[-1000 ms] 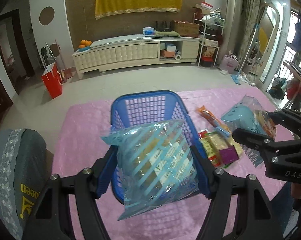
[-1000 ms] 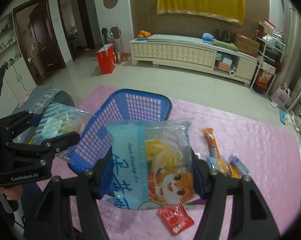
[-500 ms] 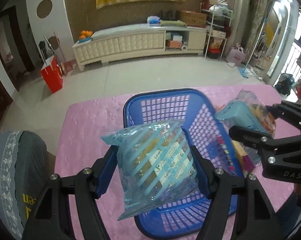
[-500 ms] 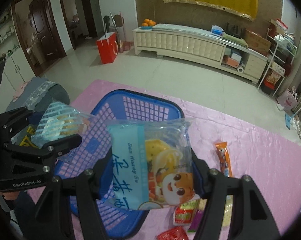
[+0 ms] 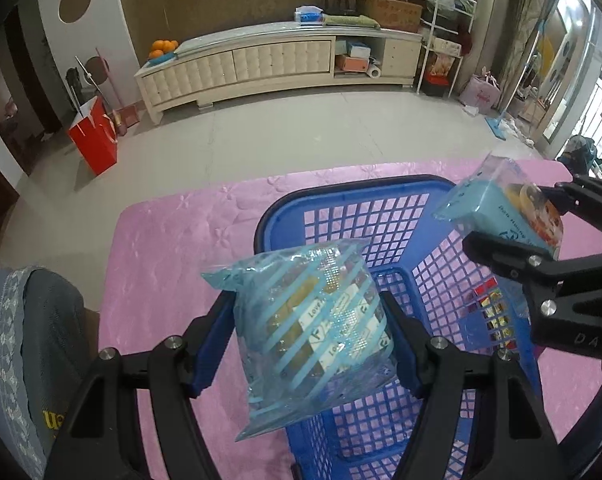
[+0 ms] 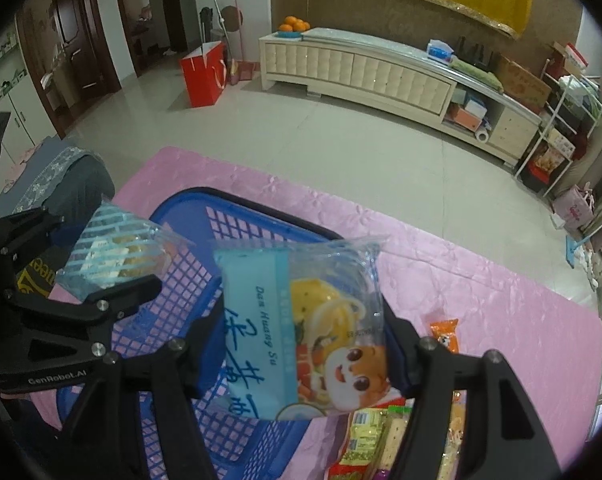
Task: Organize snacks
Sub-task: 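Carry both bags over the blue basket and lower them inside, then open both grippers to drop the bags into the basket and withdraw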
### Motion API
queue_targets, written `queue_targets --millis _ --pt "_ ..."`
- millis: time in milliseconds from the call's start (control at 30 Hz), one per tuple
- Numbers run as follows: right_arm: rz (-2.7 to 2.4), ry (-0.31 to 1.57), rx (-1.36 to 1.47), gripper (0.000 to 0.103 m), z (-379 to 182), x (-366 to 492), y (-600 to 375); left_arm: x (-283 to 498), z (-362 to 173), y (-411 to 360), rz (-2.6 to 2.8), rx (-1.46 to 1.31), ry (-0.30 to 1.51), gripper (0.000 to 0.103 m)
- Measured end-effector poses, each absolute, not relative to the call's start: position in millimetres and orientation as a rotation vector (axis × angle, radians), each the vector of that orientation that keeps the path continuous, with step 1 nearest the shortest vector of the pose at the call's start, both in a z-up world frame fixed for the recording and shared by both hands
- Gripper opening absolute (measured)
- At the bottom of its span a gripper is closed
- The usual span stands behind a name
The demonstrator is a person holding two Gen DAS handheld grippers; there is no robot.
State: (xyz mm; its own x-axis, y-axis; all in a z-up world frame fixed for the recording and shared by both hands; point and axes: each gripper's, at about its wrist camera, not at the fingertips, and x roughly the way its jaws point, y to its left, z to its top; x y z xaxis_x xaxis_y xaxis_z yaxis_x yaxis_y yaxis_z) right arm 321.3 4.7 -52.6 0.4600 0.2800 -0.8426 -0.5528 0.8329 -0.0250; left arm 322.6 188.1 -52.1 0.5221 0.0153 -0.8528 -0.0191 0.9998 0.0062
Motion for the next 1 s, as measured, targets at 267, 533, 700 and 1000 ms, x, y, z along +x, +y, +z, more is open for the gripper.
queue_targets --millis 267,533,700,1000 --pt "0.548 0.949 -0.279 0.081 -59 322 0 340 -59 184 0.055 0.026 1.030 0.080" --pt "0.516 0.944 -0.241 0.096 -43 322 -7 332 -49 194 0.087 -0.033 1.001 0.080" --pt "0.487 0.948 -0.227 0.096 -31 308 -21 314 -33 189 0.073 -0.031 0.991 0.080" --pt "0.480 0.904 -0.214 0.096 7 266 -53 265 7 155 0.055 0.019 0.935 0.080"
